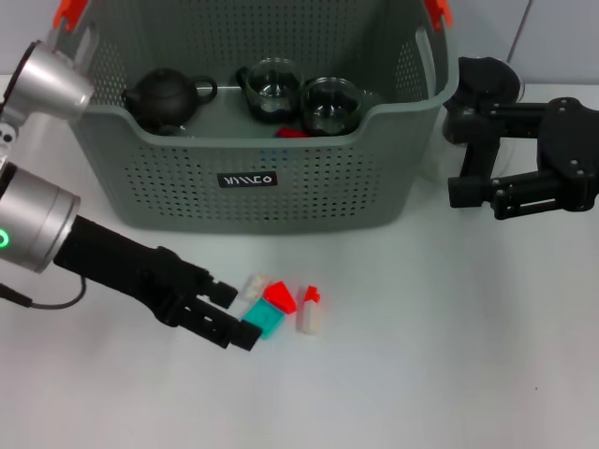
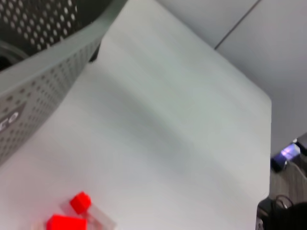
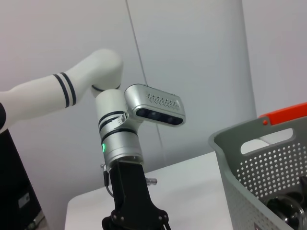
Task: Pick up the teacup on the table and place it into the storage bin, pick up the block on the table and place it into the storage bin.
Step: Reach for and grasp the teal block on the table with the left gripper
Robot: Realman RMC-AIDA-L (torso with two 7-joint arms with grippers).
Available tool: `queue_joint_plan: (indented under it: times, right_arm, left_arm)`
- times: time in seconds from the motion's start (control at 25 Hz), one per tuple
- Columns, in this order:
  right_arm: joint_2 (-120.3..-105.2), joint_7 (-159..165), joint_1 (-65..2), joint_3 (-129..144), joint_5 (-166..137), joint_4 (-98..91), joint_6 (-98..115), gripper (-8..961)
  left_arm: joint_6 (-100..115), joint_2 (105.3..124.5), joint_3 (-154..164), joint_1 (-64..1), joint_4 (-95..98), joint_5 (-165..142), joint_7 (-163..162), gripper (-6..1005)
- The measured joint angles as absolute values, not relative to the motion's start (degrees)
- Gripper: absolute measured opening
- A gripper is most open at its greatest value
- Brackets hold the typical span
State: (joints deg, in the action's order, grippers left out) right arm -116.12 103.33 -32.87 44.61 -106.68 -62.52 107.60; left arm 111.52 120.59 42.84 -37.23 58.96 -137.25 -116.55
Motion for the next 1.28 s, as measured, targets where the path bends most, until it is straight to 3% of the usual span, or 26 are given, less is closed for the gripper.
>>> queue_joint_plan:
  times: [0.52,0.8,1.28]
  right_arm:
    - [-115.84,100.6,-34.3,44.9,-107.1,-60.3,104.6,940]
    - [-115.39,100.1,-35.0,44.9,-107.4,-60.3,103.7,940]
    - [-113.19,98.4,-35.5,44.4,-107.8,-60.1,102.8,940]
  left_arm:
    - [109.5,121.31,44.0,-36.6,63.2,-142.1,-129.5,893]
    - [106.4,124.19,48.6,-34.2,69.3,-143.6,-131.7,894]
    - [100.4,124.62,61.6,-32.5,77.4,-143.0,-139.8,892]
